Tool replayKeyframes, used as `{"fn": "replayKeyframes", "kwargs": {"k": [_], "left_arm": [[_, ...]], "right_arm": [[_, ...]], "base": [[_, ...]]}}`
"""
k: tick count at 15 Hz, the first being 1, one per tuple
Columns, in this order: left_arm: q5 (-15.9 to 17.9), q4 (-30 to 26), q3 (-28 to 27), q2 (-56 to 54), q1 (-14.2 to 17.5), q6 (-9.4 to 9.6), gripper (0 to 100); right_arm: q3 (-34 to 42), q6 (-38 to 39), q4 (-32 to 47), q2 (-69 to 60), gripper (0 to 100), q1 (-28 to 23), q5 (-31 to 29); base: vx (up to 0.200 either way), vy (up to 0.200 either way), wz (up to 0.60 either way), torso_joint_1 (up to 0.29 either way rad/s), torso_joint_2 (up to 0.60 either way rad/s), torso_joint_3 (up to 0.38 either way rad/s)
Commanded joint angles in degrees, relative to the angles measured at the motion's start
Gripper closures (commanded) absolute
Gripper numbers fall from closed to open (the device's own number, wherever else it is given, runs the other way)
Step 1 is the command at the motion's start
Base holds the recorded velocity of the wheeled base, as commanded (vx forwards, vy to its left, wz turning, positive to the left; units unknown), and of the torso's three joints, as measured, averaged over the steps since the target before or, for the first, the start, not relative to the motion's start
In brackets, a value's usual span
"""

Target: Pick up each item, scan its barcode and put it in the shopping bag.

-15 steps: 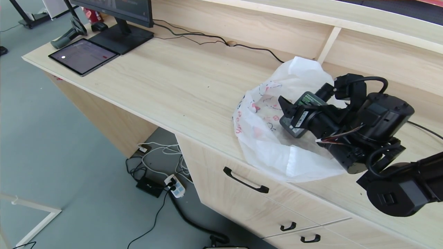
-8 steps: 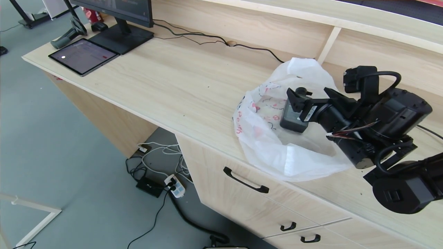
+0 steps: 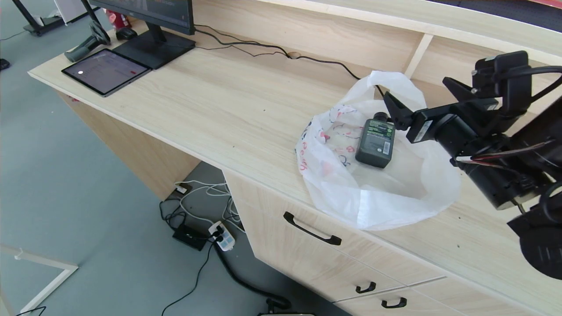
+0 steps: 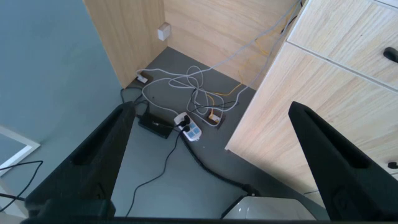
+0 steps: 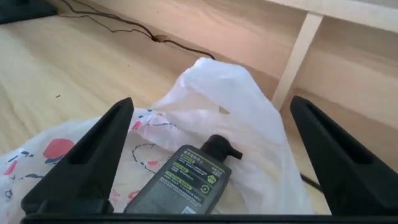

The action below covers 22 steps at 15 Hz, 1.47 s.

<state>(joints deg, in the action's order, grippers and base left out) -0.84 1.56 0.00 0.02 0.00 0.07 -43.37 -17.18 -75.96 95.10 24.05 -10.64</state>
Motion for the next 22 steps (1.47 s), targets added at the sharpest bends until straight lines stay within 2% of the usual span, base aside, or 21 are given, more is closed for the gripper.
{"fn": "replayKeyframes", "kwargs": {"k": [1,3,5,7,18,22], "left_arm": [[-0.04,0.02,0.0,-0.02,0.0,0.01,0],[-0.04,-0.07,0.0,-0.02,0.0,0.01,0],[-0.04,-0.15,0.0,-0.02,0.0,0.01,0],[-0.04,-0.15,0.0,-0.02,0.0,0.01,0],[-0.04,-0.24,0.0,-0.02,0.0,0.1,0],[-0.04,-0.24,0.0,-0.02,0.0,0.19,0]], "right_arm": [[1.63,-2.16,4.24,-8.79,0,1.17,1.24],[1.8,-1.19,9.69,-13.01,0,2.4,1.77],[4.35,-0.23,11.62,-15.38,0,1.35,5.63],[6.46,0.13,11.54,-16.26,0,0.03,6.6],[9.8,2.76,11.45,-16.88,0,-0.06,6.25],[10.77,5.22,11.71,-18.19,0,-0.23,6.6]], "base": [[0.0,0.0,0.0,0.0,0.0,0.0],[0.0,0.0,0.0,0.0,0.0,0.0],[0.0,0.0,0.0,0.0,0.0,0.0],[0.0,0.0,-0.3,-0.001,0.0,-0.001],[0.0,0.0,-0.6,0.002,0.0,0.005],[0.0,0.0,0.0,0.0,0.0,0.0]]}}
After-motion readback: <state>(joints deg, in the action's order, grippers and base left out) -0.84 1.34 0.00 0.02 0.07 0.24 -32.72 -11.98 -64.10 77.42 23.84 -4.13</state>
